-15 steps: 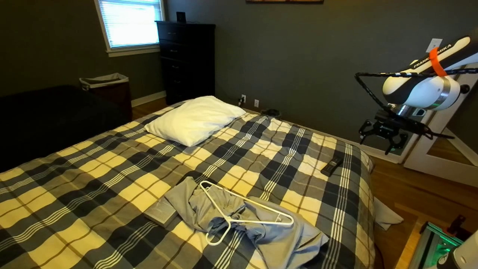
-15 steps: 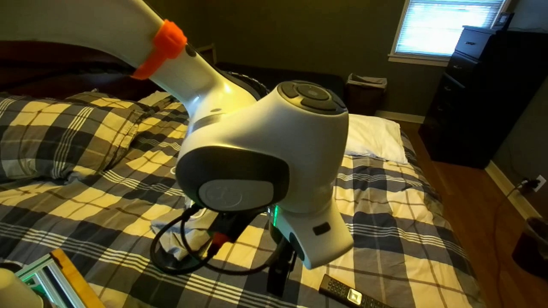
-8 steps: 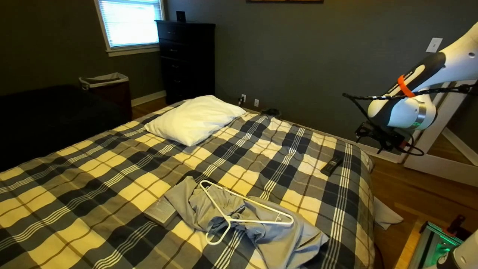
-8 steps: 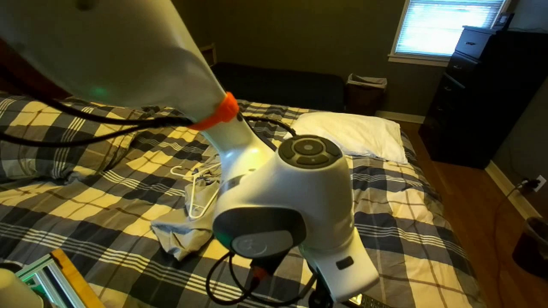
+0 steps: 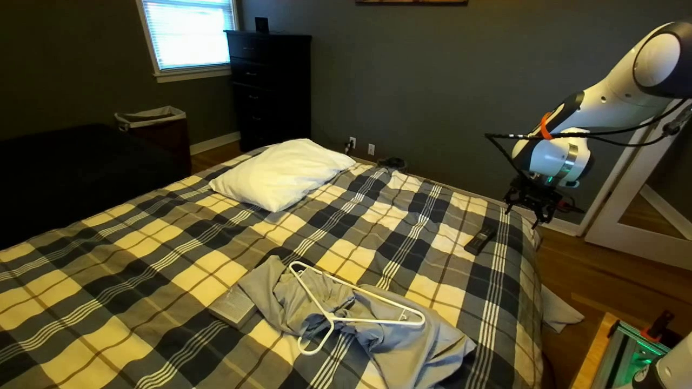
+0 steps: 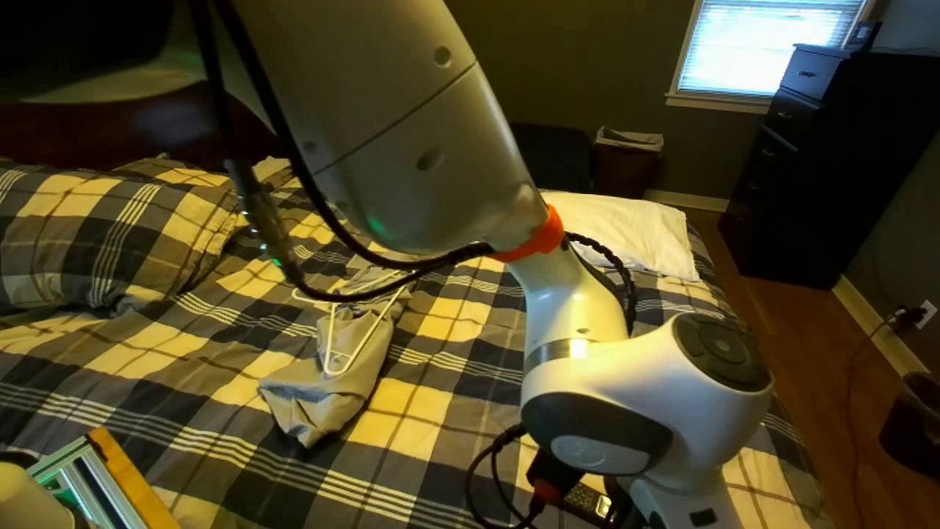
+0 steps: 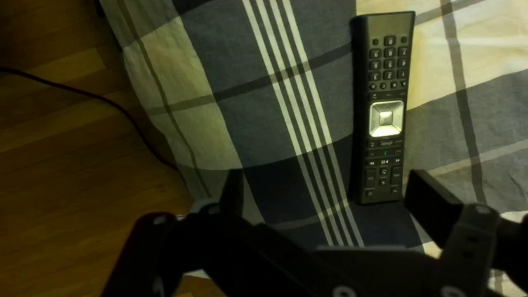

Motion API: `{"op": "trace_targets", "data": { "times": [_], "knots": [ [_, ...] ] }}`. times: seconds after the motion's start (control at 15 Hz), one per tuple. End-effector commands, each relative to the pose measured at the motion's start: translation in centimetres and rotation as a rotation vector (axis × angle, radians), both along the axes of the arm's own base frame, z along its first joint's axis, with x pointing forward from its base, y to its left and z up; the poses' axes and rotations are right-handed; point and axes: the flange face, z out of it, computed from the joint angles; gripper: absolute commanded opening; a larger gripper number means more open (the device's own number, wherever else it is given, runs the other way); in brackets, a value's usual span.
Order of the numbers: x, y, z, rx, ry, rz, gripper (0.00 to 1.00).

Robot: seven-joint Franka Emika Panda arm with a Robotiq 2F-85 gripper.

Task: Put the remote controller on the grey bedding

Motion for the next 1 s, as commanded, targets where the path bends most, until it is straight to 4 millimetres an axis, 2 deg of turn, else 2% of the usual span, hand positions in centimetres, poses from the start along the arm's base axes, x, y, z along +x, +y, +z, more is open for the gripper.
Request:
{"op": "trace_targets", "data": {
  "times": [0.0, 0.13, 0.33, 0.6, 0.93],
  "knots": [
    [0.3, -1.0, 0.1, 0.018, -0.005, -0.019, 1.00],
    [0.8, -2.3, 0.1, 0.034, -0.013, -0.037, 1.00],
    [1.4, -2.5, -0.3, 0.013, -0.011, -0.048, 1.00],
    [5.5, -2.2, -1.8, -0.051, -0.011, -0.006, 1.00],
    [11.3, 0.3, -5.7, -0.038, 0.002, 0.085, 1.00]
  ]
}}
